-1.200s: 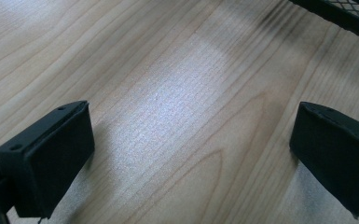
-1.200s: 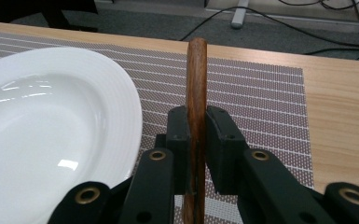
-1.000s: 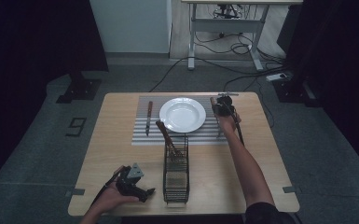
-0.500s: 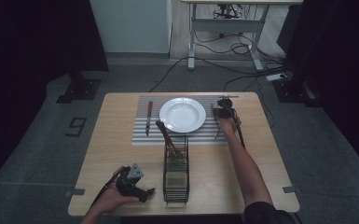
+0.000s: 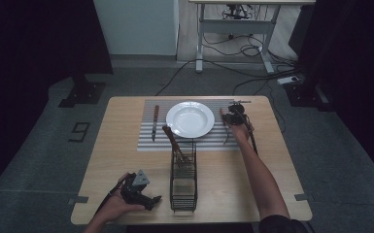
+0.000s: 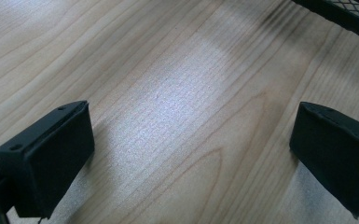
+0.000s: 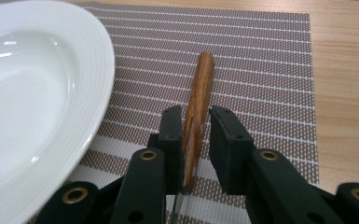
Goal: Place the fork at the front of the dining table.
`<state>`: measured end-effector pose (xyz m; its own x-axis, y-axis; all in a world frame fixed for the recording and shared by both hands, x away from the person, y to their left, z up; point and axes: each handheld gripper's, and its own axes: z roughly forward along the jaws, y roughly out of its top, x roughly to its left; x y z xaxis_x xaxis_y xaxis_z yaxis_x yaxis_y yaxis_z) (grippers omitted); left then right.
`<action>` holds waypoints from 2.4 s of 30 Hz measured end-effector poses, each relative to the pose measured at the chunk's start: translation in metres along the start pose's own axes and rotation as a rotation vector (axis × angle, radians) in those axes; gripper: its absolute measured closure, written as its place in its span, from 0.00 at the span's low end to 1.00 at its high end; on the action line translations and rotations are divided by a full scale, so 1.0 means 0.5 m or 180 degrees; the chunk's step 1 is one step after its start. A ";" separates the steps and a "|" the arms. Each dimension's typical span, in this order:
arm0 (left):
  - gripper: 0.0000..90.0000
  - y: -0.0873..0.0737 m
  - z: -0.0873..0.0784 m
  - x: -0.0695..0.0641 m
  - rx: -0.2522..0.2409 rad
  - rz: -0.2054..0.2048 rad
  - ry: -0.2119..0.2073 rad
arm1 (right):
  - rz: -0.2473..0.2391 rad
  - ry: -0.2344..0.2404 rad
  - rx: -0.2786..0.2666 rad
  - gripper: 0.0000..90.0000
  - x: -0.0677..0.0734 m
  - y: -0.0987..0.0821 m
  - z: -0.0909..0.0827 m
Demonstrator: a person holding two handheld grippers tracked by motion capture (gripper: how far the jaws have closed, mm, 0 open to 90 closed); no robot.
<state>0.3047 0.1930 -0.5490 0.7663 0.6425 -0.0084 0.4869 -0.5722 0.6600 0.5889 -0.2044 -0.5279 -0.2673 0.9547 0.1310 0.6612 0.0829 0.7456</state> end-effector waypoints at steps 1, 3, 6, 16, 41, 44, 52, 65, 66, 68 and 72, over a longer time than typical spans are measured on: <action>0.00 0.000 0.000 0.000 0.0000 0.0001 -0.0001 | -0.0021 0.0003 0.0020 0.81 0.002 -0.002 0.000; 0.00 0.000 0.000 0.000 0.0001 0.0002 -0.0002 | -0.0083 0.0001 0.0076 0.80 0.006 -0.005 0.001; 0.00 0.000 0.000 0.000 0.0000 0.0001 -0.0001 | -0.0166 -0.0061 0.0145 0.80 0.011 -0.008 0.005; 0.00 0.000 0.000 0.000 0.0001 0.0001 -0.0001 | -0.0089 -0.0098 0.0182 0.88 0.014 -0.010 0.018; 0.00 0.000 0.000 0.000 -0.0001 0.0001 -0.0003 | 0.0043 -0.0029 0.0096 0.84 -0.033 -0.012 0.029; 0.00 0.000 0.000 0.000 0.0000 0.0003 -0.0001 | 0.0050 -0.0002 0.0120 0.83 -0.038 -0.013 0.028; 0.00 0.000 0.000 0.001 0.0001 0.0010 -0.0009 | -0.0008 0.0077 0.0103 0.72 -0.036 -0.010 0.009; 0.00 0.000 0.000 0.001 0.0001 0.0013 -0.0010 | -0.0177 0.0276 0.0123 0.56 -0.025 -0.034 -0.043; 0.00 0.000 0.000 0.001 0.0001 0.0012 -0.0010 | -0.0168 0.0262 0.0154 0.56 -0.026 -0.040 -0.044; 0.00 0.000 0.000 0.001 0.0001 0.0013 -0.0010 | -0.0181 0.0219 0.0251 0.54 -0.029 -0.049 -0.042; 0.00 0.000 0.000 0.001 0.0001 0.0012 -0.0010 | -0.0152 0.0210 0.0266 0.55 -0.036 -0.066 -0.042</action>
<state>0.3051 0.1932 -0.5490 0.7694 0.6387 -0.0081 0.4841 -0.5748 0.6597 0.5572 -0.2304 -0.5412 -0.3436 0.9284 0.1414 0.7019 0.1539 0.6954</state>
